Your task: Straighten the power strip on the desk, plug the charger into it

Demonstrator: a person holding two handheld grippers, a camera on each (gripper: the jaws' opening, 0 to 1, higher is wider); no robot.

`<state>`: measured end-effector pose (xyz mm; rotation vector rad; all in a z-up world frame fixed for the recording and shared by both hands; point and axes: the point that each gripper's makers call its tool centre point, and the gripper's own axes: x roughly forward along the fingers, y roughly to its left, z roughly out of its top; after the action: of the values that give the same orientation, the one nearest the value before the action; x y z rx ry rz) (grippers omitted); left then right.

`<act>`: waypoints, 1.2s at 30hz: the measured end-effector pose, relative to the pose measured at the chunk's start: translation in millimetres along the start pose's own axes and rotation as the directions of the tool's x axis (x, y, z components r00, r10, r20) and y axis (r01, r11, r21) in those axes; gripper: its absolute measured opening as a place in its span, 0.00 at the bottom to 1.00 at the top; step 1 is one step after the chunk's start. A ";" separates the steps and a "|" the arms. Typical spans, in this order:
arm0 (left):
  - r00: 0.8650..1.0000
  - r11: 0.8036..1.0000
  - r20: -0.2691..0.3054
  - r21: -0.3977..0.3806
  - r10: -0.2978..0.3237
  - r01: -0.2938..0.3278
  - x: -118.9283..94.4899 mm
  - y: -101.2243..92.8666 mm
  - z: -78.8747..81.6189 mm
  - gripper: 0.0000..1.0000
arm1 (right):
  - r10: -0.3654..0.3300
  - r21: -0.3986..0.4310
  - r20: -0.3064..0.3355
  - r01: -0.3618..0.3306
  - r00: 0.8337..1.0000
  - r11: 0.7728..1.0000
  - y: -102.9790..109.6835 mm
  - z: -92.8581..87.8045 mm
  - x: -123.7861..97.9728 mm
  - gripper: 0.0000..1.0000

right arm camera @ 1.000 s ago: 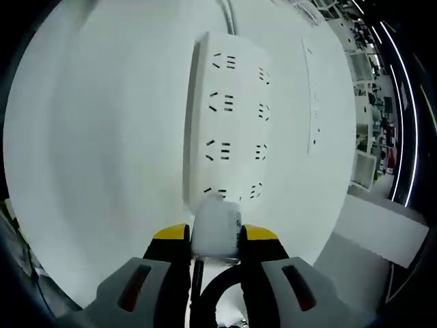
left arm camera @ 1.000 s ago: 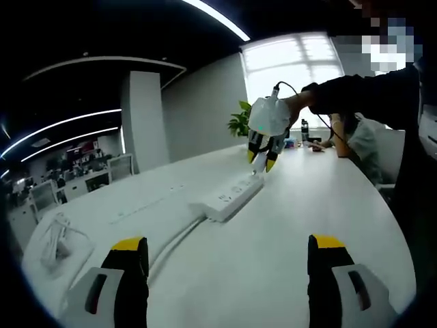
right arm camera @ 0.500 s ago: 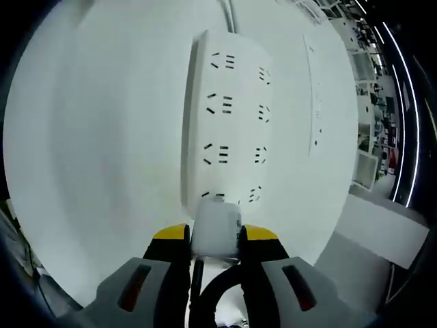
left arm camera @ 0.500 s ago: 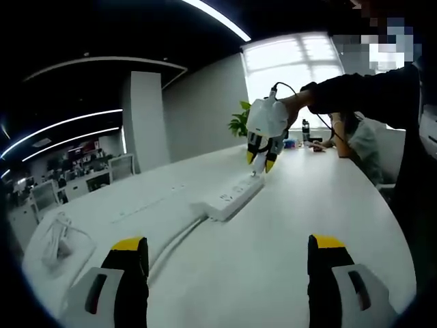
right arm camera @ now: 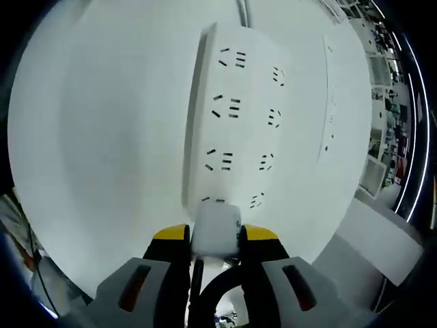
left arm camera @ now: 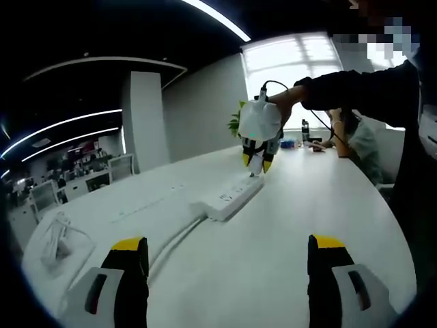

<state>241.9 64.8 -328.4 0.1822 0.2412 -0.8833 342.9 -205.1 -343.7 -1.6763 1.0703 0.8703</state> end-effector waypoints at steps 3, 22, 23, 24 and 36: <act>1.000 1.000 -0.005 0.001 -0.005 0.006 0.4 -1.5 -1.3 0.99 | 0.004 0.003 -0.018 -0.004 1.000 1.000 1.6 3.1 -1.5 0.26; 1.000 1.000 -0.009 -0.004 0.004 -0.004 -2.5 1.0 -4.6 0.99 | 0.018 0.063 -0.040 -0.016 0.999 0.998 0.0 10.7 8.7 0.27; 1.000 1.000 -0.011 -0.004 0.005 -0.005 -2.2 1.3 -5.1 0.99 | 0.018 0.059 -0.043 -0.015 0.999 0.998 -0.1 10.5 8.3 0.27; 1.000 1.000 -0.011 -0.002 0.003 -0.003 -1.9 0.9 -5.2 0.99 | 0.017 0.056 -0.043 -0.015 0.999 0.998 -0.1 10.4 8.1 0.27; 1.000 1.000 -0.018 0.003 0.003 -0.003 -2.2 -0.4 -6.1 0.99 | 0.022 0.051 0.002 -0.022 1.000 0.998 0.9 12.2 6.2 0.29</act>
<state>239.5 67.7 -333.7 0.1936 0.2561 -0.8798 343.5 -195.4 -353.4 -1.6238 1.1033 0.8511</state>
